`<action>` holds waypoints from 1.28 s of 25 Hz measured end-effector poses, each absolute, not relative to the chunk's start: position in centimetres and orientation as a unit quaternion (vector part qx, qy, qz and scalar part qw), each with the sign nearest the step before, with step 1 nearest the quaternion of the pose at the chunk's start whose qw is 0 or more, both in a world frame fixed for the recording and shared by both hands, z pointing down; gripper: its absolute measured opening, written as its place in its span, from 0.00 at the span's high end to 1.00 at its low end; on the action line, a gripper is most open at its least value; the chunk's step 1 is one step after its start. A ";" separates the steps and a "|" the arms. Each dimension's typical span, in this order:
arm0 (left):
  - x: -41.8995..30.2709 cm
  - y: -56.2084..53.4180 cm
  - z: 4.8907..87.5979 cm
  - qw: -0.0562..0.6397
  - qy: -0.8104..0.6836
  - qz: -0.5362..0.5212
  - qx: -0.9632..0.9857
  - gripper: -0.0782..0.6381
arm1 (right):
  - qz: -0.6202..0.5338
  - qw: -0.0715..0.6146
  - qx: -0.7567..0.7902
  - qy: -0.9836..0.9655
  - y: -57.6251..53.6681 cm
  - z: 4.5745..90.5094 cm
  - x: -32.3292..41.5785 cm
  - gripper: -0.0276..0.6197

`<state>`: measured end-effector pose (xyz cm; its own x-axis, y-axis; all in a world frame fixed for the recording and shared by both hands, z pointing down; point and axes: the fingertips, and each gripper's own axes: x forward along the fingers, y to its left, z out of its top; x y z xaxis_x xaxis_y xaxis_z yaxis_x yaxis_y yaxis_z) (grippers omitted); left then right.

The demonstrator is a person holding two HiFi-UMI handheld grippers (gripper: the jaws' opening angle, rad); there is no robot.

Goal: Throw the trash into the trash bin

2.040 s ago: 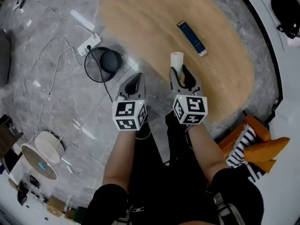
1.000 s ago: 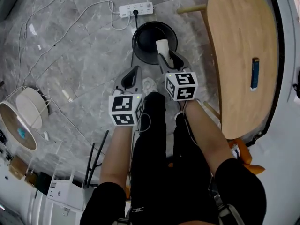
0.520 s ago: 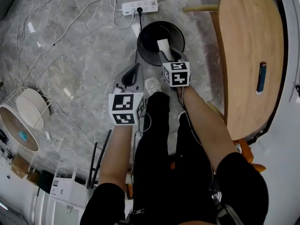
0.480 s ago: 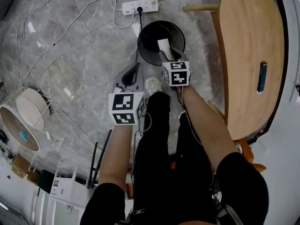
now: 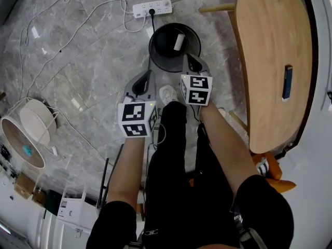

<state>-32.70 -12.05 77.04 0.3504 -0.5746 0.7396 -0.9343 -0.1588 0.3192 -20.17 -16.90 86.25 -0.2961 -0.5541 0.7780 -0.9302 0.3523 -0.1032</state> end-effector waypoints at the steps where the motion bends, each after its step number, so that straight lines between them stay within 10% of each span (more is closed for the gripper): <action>1: -32.3 -12.0 76.7 0.385 -0.521 0.232 0.726 0.88 | 0.285 0.313 0.498 -0.757 -16.8 84.8 -19.9 0.94; 12: -20.8 -14.3 67.9 0.327 -0.506 0.200 0.773 0.88 | 0.226 0.148 0.561 -0.782 -16.6 65.8 -9.8 0.94; 32: 12.3 -13.5 62.6 0.295 -0.403 0.202 0.842 0.88 | 0.148 0.185 0.638 -0.733 -13.8 58.6 24.6 0.94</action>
<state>12.29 -13.54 62.62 0.5926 -0.5597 0.5793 -0.7990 -0.5000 0.3342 24.59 -13.79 58.65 -0.1177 -0.8806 0.4591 -0.9896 0.1424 0.0195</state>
